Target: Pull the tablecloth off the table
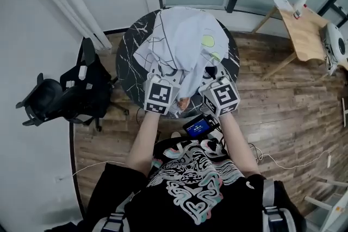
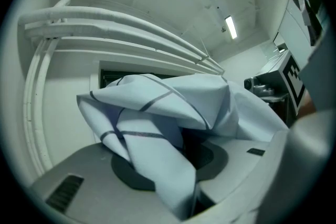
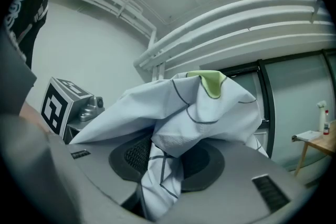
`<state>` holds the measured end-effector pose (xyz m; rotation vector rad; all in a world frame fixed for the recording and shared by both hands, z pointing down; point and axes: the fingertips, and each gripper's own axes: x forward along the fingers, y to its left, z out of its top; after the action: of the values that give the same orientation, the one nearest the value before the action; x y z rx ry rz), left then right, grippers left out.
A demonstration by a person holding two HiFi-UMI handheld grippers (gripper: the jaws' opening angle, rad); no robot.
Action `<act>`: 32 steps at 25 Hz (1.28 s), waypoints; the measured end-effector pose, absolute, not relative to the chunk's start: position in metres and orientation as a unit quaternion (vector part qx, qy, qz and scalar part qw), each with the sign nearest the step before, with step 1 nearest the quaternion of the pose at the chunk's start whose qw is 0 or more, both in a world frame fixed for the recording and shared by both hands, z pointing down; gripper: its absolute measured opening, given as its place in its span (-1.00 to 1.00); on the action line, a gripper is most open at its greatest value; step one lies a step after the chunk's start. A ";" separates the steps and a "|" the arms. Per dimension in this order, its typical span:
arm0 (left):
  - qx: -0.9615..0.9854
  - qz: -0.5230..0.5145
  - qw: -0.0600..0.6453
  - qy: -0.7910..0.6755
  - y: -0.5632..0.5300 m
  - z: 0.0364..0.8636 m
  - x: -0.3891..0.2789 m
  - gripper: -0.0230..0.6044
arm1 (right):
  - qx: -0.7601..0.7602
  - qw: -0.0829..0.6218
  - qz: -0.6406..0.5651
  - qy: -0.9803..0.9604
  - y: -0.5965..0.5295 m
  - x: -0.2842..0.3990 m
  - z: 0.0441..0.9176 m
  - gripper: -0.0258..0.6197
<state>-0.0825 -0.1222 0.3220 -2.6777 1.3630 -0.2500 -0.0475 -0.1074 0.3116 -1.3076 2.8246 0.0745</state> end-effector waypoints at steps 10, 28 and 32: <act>-0.860 -0.050 0.054 0.504 -0.141 0.311 -0.074 -0.41 | -0.373 0.041 0.016 0.927 -0.131 -0.035 0.303 -0.50; -0.834 -0.034 0.055 0.548 -0.144 0.306 -0.065 -0.41 | -0.329 0.080 -0.007 0.941 -0.138 -0.022 0.301 -0.51; -0.837 -0.035 0.048 0.545 -0.149 0.315 -0.073 -0.41 | -0.329 0.076 -0.016 0.941 -0.144 -0.031 0.308 -0.51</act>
<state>-0.0733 -0.1492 0.3147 -2.5514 1.6611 -0.1062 -0.0308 -0.1436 0.3082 -0.9860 2.8223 -0.0469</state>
